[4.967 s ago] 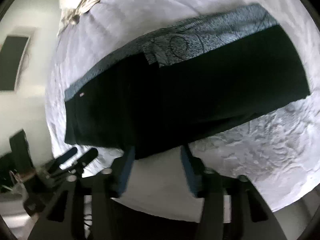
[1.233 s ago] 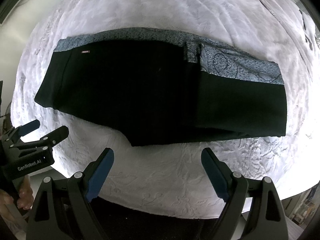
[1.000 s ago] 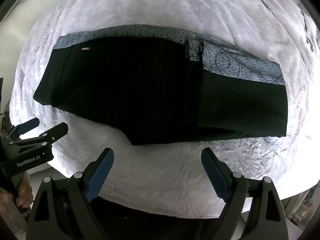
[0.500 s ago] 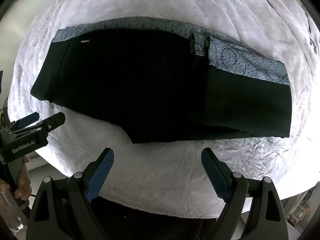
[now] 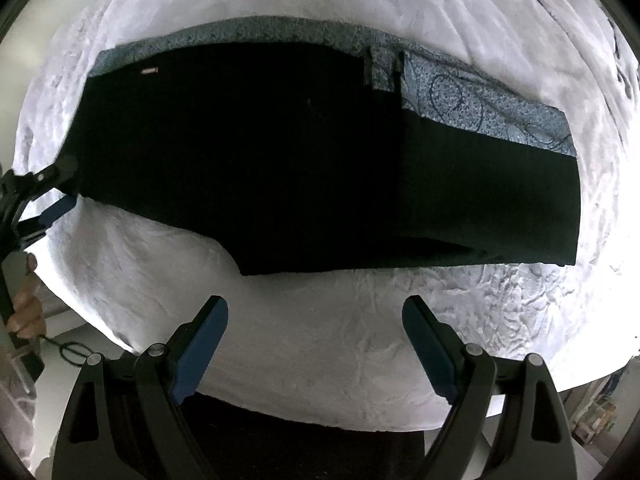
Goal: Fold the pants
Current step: 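Grasp the trousers' end with both grippers and lift it up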
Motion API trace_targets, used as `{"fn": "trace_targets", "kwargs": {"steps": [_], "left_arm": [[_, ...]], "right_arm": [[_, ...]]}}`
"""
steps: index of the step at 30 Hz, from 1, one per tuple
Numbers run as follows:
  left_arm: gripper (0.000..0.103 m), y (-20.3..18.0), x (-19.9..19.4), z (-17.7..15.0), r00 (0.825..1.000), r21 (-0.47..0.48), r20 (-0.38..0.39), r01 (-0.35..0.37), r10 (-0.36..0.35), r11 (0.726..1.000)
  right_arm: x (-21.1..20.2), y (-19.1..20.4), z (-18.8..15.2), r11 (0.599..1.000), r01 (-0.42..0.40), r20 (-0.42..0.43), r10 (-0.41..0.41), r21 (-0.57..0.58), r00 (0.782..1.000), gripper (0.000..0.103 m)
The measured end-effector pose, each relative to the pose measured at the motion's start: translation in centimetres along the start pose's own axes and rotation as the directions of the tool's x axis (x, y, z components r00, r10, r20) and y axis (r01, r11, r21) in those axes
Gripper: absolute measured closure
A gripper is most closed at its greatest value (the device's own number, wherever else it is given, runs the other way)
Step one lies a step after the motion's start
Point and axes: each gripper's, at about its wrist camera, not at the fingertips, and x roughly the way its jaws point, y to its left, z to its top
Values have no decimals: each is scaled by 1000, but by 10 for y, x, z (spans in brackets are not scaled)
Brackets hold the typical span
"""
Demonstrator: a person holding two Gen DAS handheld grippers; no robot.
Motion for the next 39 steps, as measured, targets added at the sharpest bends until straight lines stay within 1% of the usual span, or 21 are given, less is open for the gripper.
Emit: {"fn": "trace_targets", "kwargs": {"steps": [3, 6, 9, 11, 12, 14, 15, 16, 17, 18, 19, 20, 22, 23, 25, 30, 31, 33, 35, 38, 39], "left_arm": [[0, -5, 6, 3, 1000, -3, 12, 14, -14, 1000], [0, -5, 16, 5, 1000, -44, 11, 28, -27, 999], [3, -11, 15, 9, 999, -94, 30, -19, 22, 995], [3, -26, 6, 9, 996, -60, 73, -52, 57, 997], [7, -35, 3, 9, 992, -34, 94, -79, 81, 996], [19, -46, 5, 8, 980, 1, 107, -171, 170, 985], [37, -47, 9, 8, 967, 13, 105, -233, 230, 972], [56, -47, 13, 8, 949, 25, 100, -303, 299, 953], [59, -46, 19, 8, 929, 62, 89, -366, 360, 929], [60, -49, 21, 8, 923, 84, 93, -382, 375, 920], [62, -56, 22, 5, 908, 133, 120, -416, 402, 900], [62, -67, 23, 0, 886, 197, 155, -462, 438, 865], [63, -88, 28, -11, 833, 311, 234, -552, 501, 774], [63, -98, 33, -19, 798, 367, 282, -603, 532, 709], [63, -107, 40, -29, 758, 415, 334, -652, 561, 634], [63, -118, 49, -38, 706, 454, 398, -706, 586, 543], [63, -120, 50, -40, 695, 460, 410, -717, 591, 524], [63, -121, 49, -43, 678, 467, 429, -732, 597, 496], [63, -123, 49, -46, 667, 468, 442, -742, 600, 480], [63, -126, 48, -47, 659, 464, 451, -749, 602, 473], [63, -126, 49, -47, 658, 464, 452, -750, 602, 471]], "right_arm": [[5, 3, 1, 1000, 0, -14, 0, -10, 1000, 12], [9, 8, 5, 1000, -4, -21, 4, -19, 1000, 12], [9, 11, 9, 1000, -18, -17, 18, -22, 1000, 12], [7, 13, 13, 999, -22, -5, 22, -26, 1000, 12], [5, 13, 15, 999, -25, 2, 25, -27, 1000, 12], [1, 11, 23, 999, -33, 19, 34, -30, 999, 12], [-2, 10, 28, 999, -38, 30, 39, -29, 999, 12], [-6, 9, 34, 998, -47, 44, 48, -29, 998, 12], [-11, 9, 42, 998, -60, 62, 61, -29, 996, 12], [-17, 10, 51, 997, -73, 81, 75, -33, 994, 12], [-22, 10, 60, 996, -82, 95, 86, -41, 992, 12], [-28, 12, 71, 994, -97, 113, 103, -60, 988, 12], [-41, 24, 94, 985, -132, 129, 146, -110, 981, 12], [-48, 37, 107, 977, -157, 132, 176, -142, 975, 12], [-59, 61, 130, 956, -201, 125, 231, -213, 965, 12], [-56, 146, 186, 873, -322, -38, 332, -365, 943, 12], [-52, 157, 189, 861, -333, -69, 333, -384, 940, 12], [-36, 203, 196, 825, -353, -167, 311, -441, 936, 12], [-19, 234, 190, 803, -363, -235, 281, -474, 930, 12], [9, 266, 187, 785, -339, -308, 199, -518, 930, 13], [17, 271, 185, 788, -321, -320, 166, -526, 933, 27]]}}
